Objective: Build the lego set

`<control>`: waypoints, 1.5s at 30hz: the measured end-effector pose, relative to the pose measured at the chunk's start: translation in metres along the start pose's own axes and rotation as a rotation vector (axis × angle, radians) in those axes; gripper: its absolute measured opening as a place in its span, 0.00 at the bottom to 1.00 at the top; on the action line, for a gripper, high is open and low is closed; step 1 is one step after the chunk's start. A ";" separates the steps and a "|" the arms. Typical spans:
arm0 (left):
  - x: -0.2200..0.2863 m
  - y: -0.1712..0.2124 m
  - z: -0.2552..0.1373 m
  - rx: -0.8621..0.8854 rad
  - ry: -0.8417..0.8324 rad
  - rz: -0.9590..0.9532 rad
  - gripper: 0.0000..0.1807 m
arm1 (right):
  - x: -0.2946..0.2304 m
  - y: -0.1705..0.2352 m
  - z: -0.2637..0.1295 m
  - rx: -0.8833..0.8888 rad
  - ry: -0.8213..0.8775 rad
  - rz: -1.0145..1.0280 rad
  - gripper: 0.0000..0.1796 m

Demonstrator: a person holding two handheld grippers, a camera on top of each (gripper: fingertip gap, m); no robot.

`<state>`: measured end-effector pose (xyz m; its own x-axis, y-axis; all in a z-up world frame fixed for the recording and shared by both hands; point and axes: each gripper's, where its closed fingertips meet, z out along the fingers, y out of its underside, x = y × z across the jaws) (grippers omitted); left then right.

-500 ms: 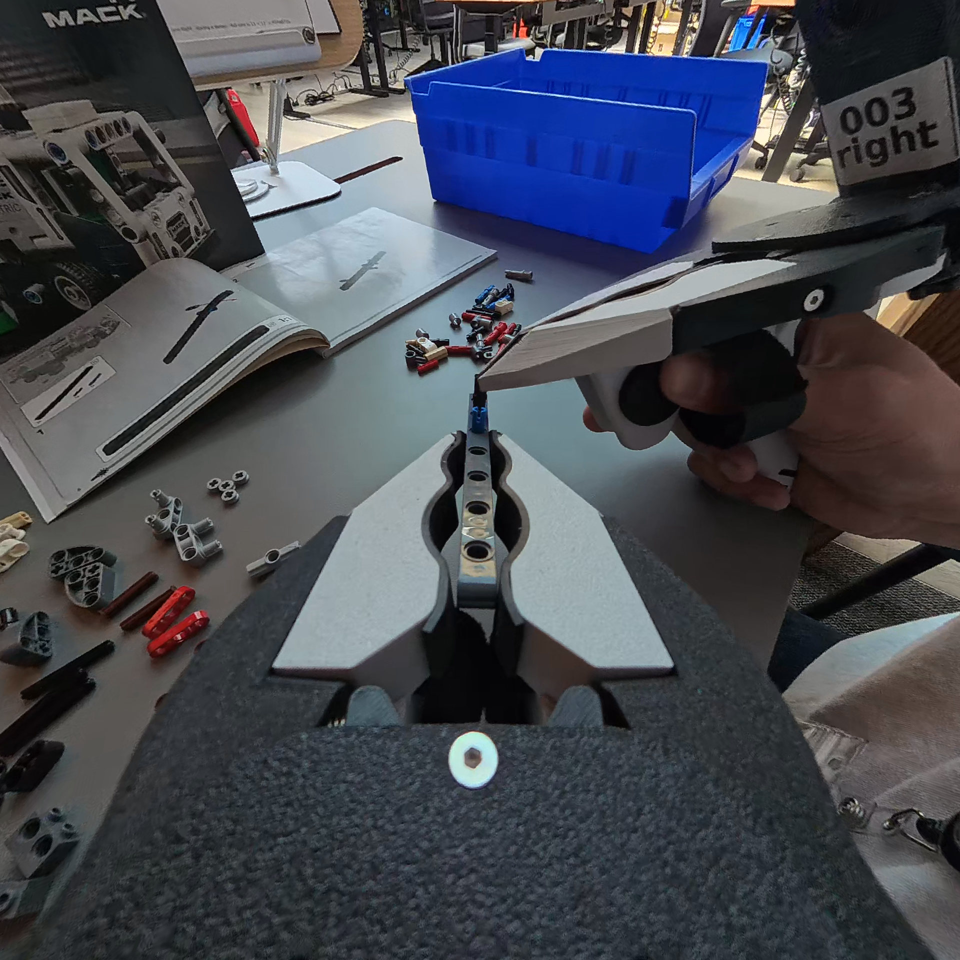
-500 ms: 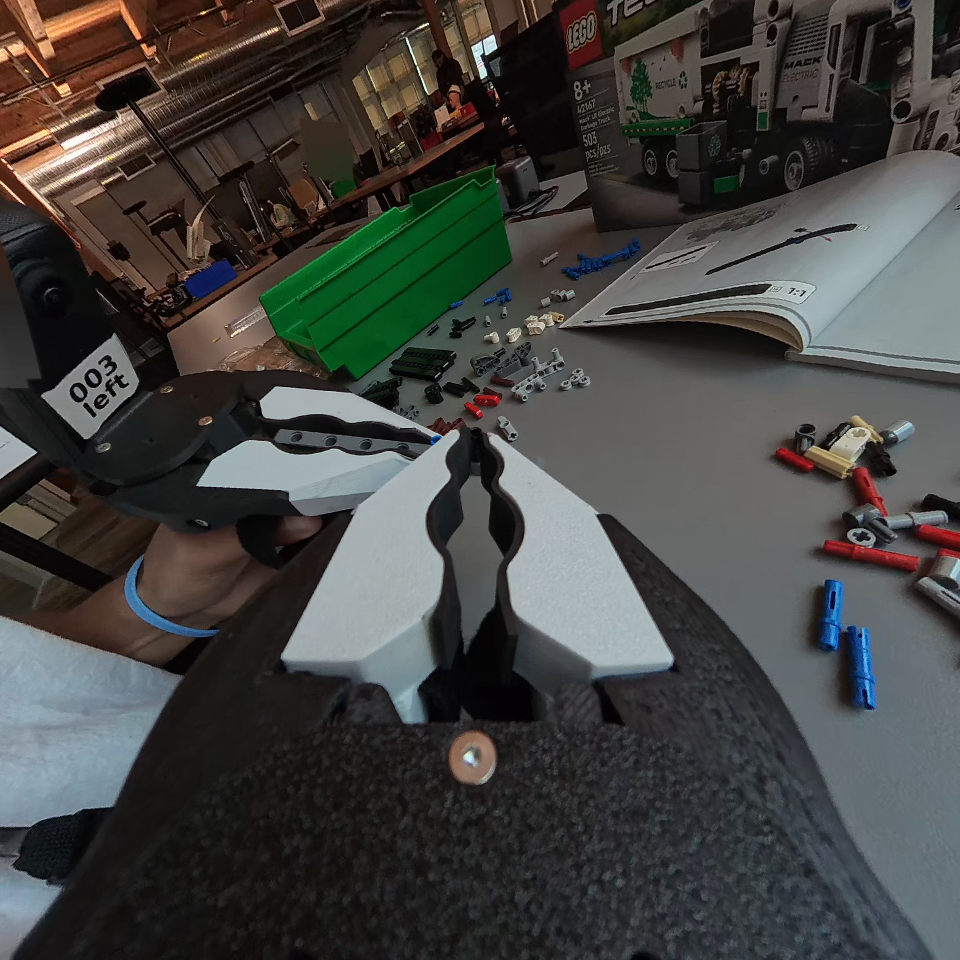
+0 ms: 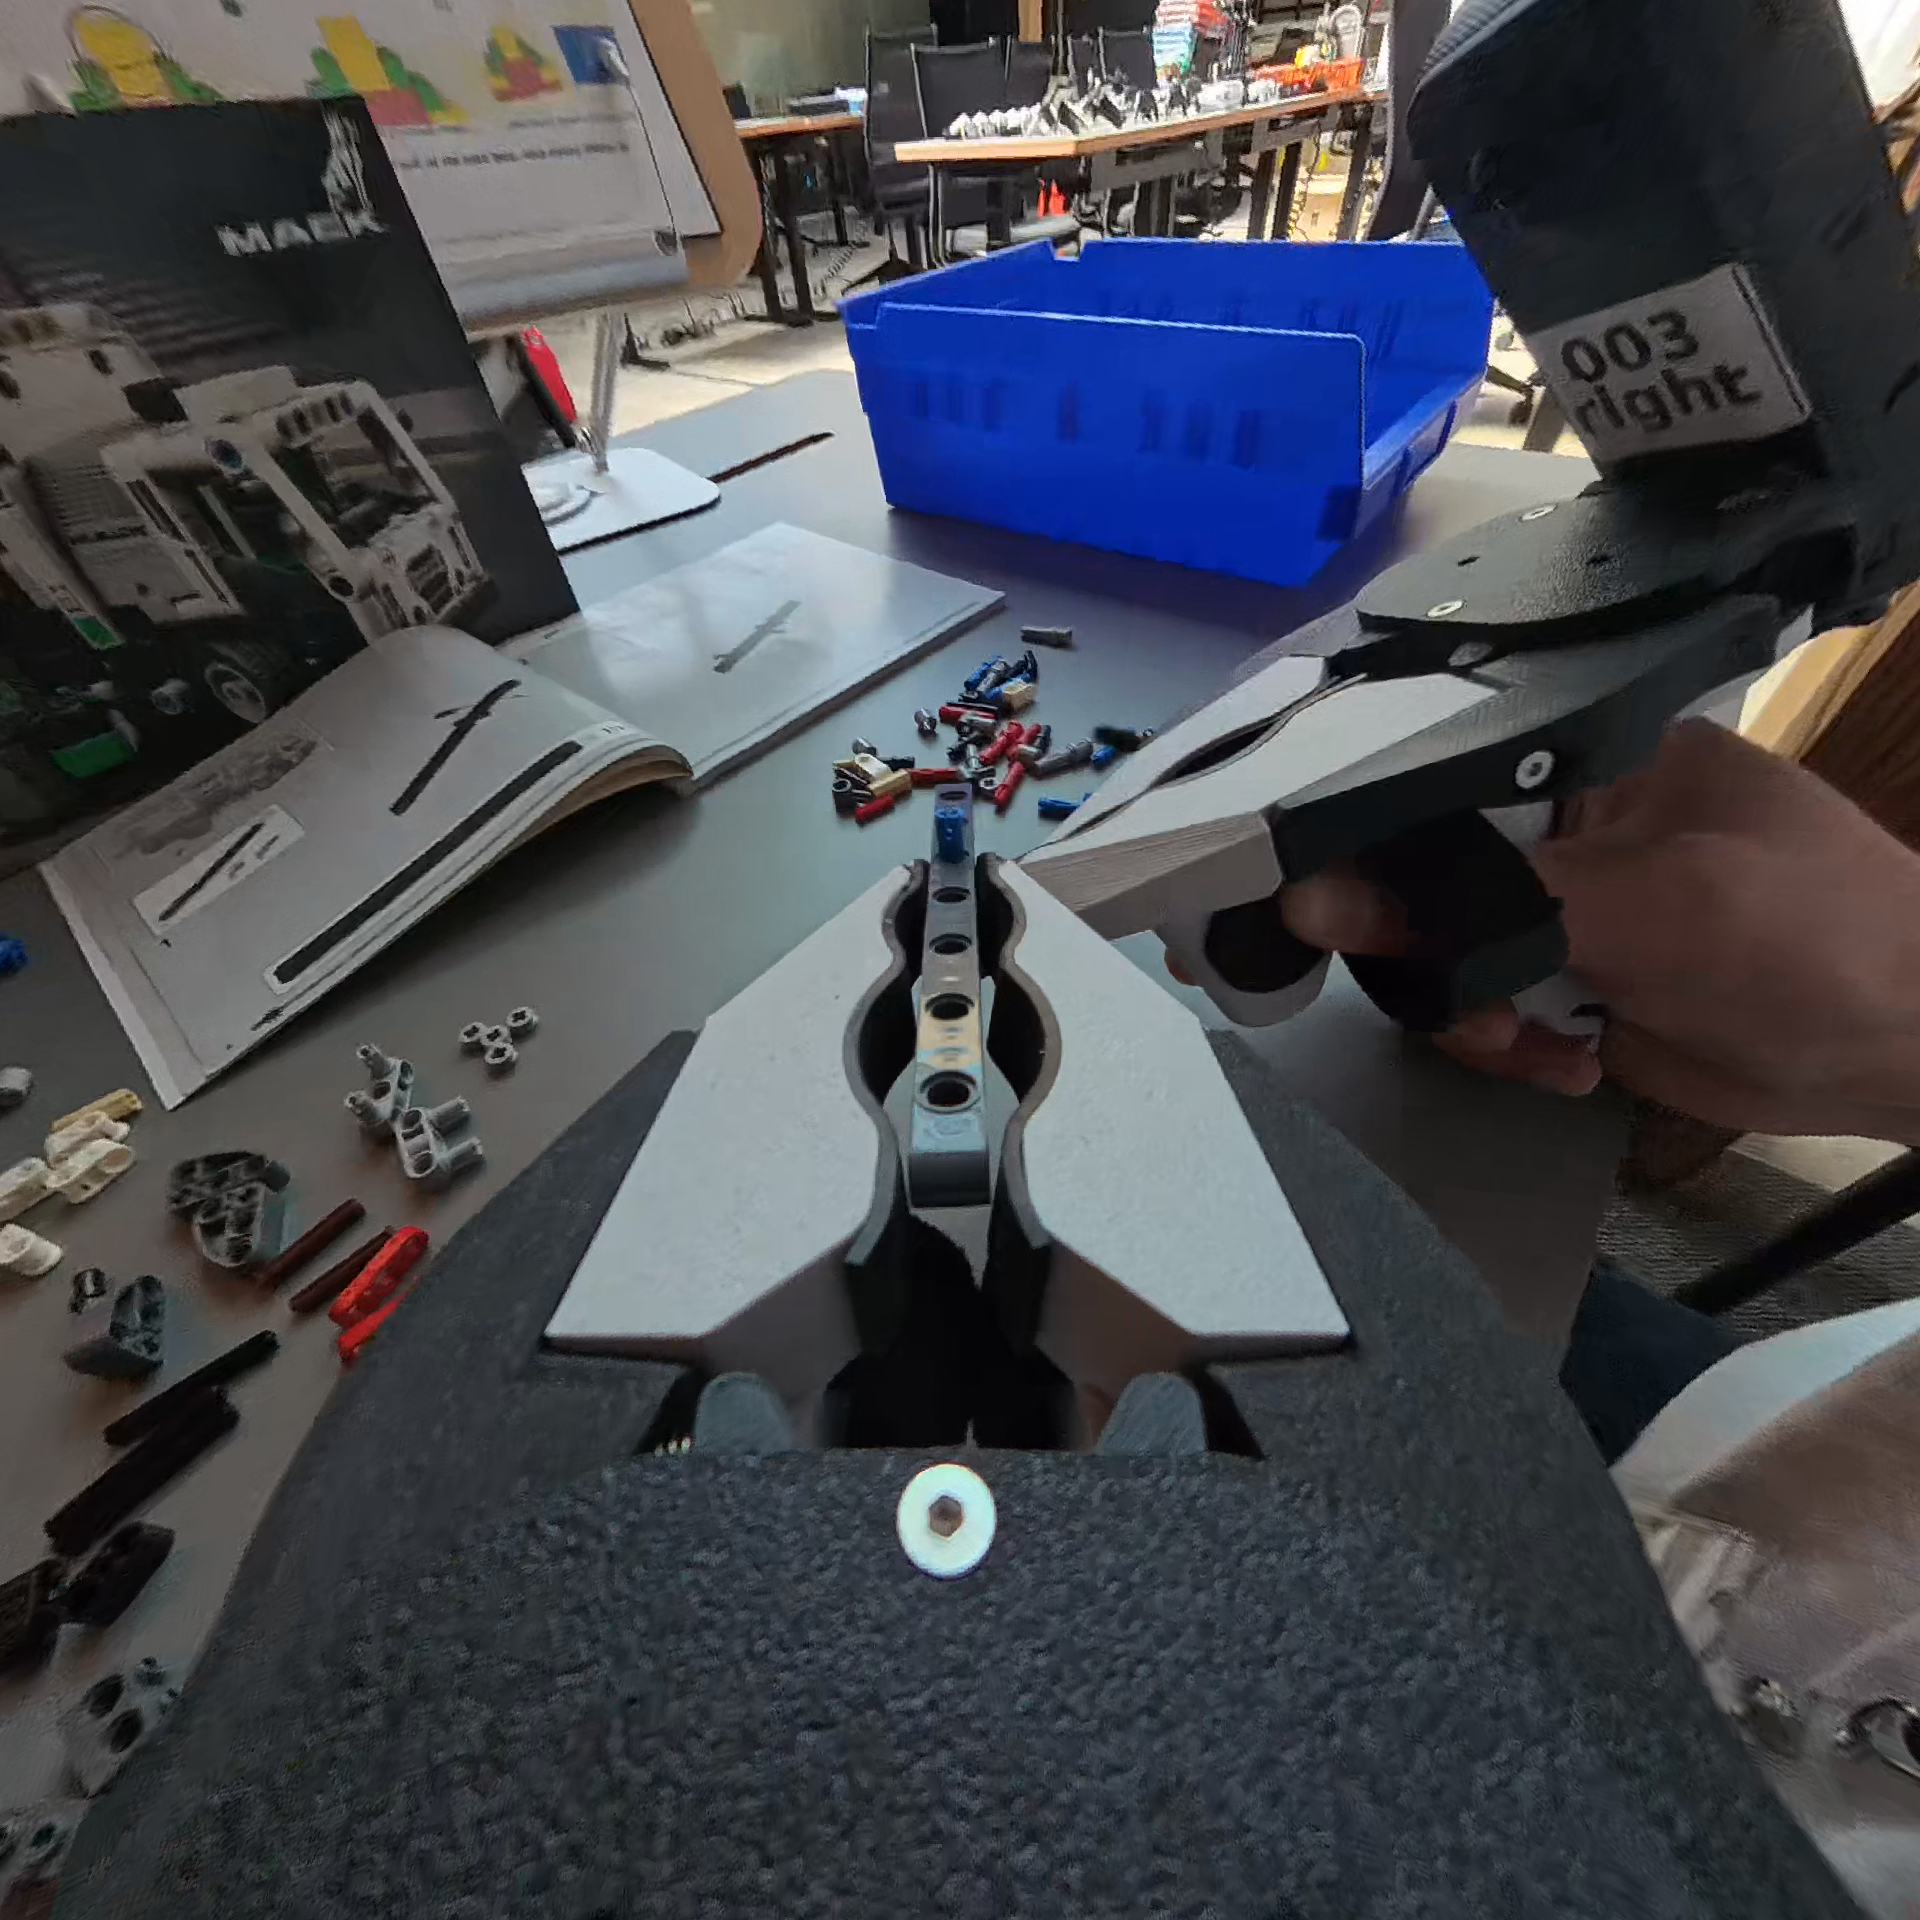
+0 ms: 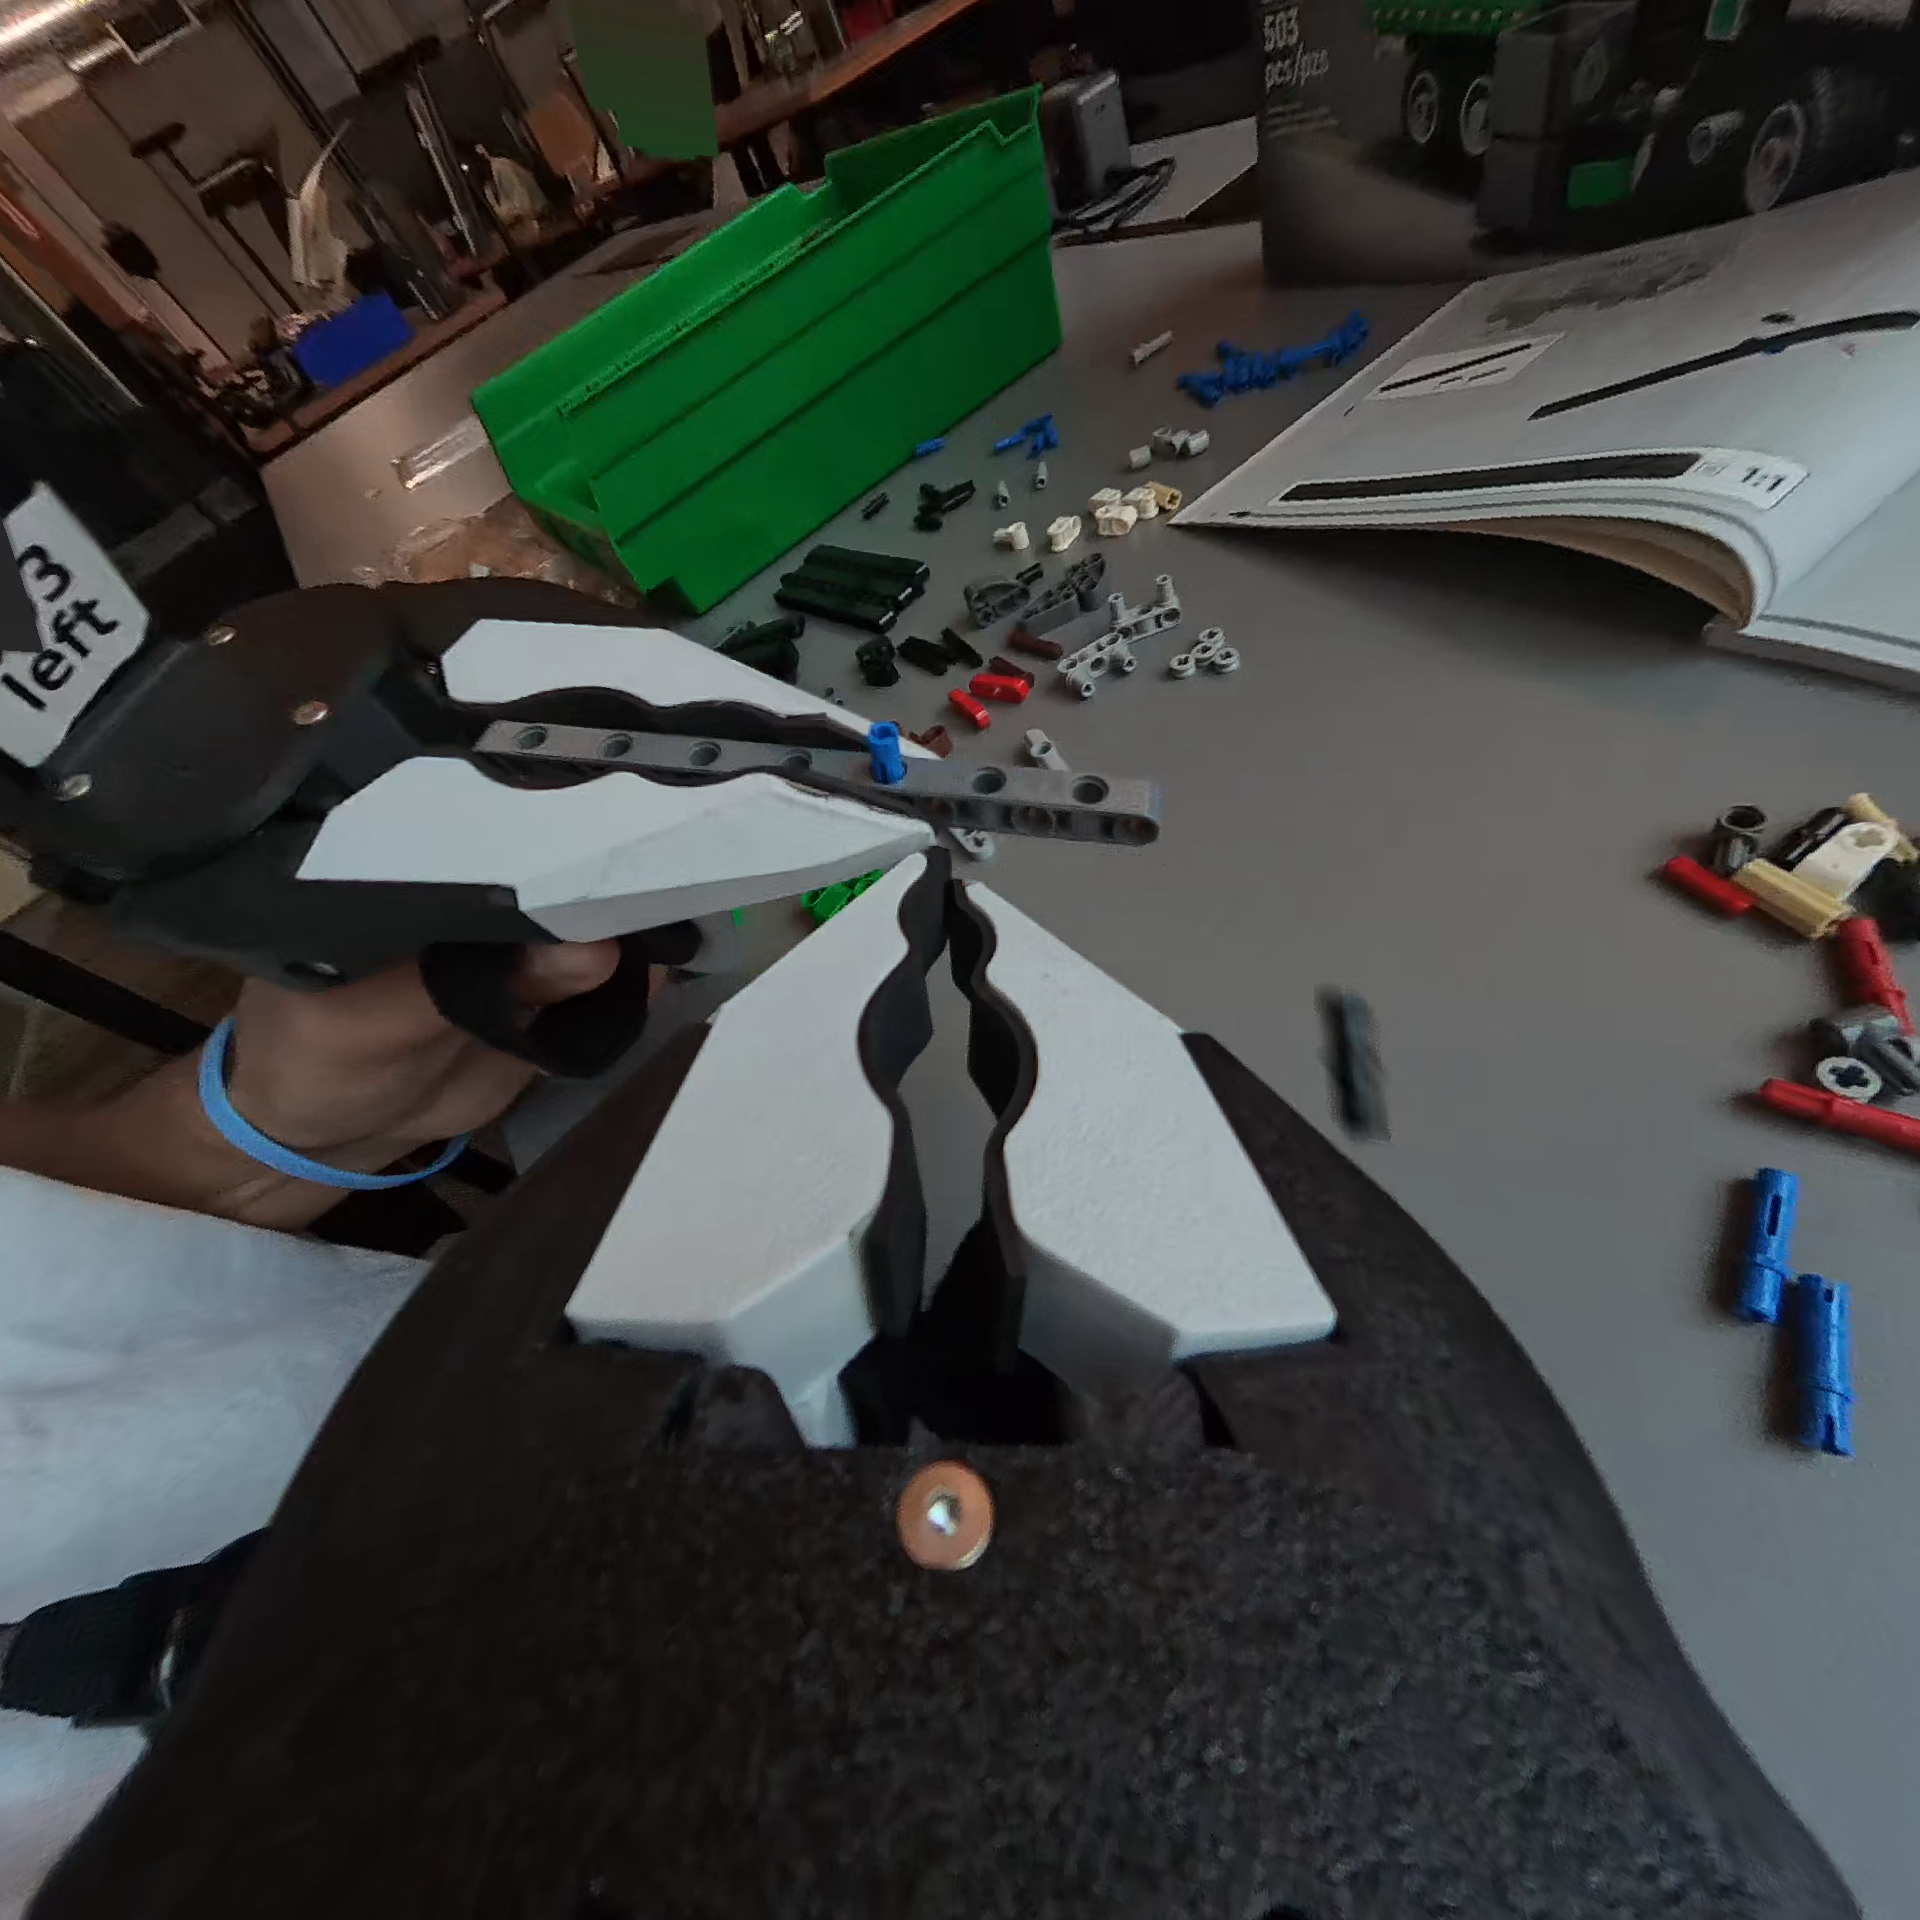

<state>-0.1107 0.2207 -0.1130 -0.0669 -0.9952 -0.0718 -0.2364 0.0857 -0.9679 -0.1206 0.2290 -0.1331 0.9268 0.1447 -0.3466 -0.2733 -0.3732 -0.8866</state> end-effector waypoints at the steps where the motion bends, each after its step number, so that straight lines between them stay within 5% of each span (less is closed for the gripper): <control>1: -0.002 0.002 -0.001 -0.011 -0.014 0.000 0.04 | 0.000 -0.002 -0.002 0.018 -0.008 0.005 0.00; 9: -0.012 0.010 -0.008 -0.057 -0.069 0.032 0.04 | 0.021 -0.023 -0.029 0.064 0.042 -0.022 0.00; 12: 0.004 0.001 -0.011 -0.031 -0.033 0.085 0.04 | 0.040 -0.060 -0.118 0.154 0.230 -0.161 0.05; 16: 0.030 -0.004 -0.006 0.003 0.062 0.087 0.04 | 0.126 -0.033 -0.253 0.150 0.873 -0.179 0.14; 18: 0.040 -0.004 -0.001 0.010 0.113 0.072 0.04 | 0.150 -0.011 -0.291 0.049 1.002 -0.199 0.14; 23: 0.049 -0.009 0.001 0.036 0.159 0.053 0.04 | 0.129 0.043 -0.294 0.009 0.831 -0.074 0.23; 29: 0.051 -0.010 0.006 0.071 0.113 0.144 0.04 | 0.102 0.097 -0.327 0.134 0.862 -0.039 0.23; 35: 0.074 0.000 0.009 0.052 0.074 0.399 0.04 | 0.075 0.254 -0.316 -0.092 0.804 0.059 0.23; 41: 0.082 0.006 0.015 0.030 0.026 0.522 0.04 | 0.078 0.454 -0.303 -0.233 0.788 0.268 0.27; 45: 0.088 0.010 0.016 0.022 0.030 0.572 0.04 | 0.087 0.549 -0.272 -0.167 0.717 0.451 0.28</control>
<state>-0.1035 0.1337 -0.1327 -0.2061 -0.7889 -0.5789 -0.1346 0.6088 -0.7818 -0.1205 -0.2123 -0.5667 0.6930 -0.6421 -0.3279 -0.6652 -0.3940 -0.6343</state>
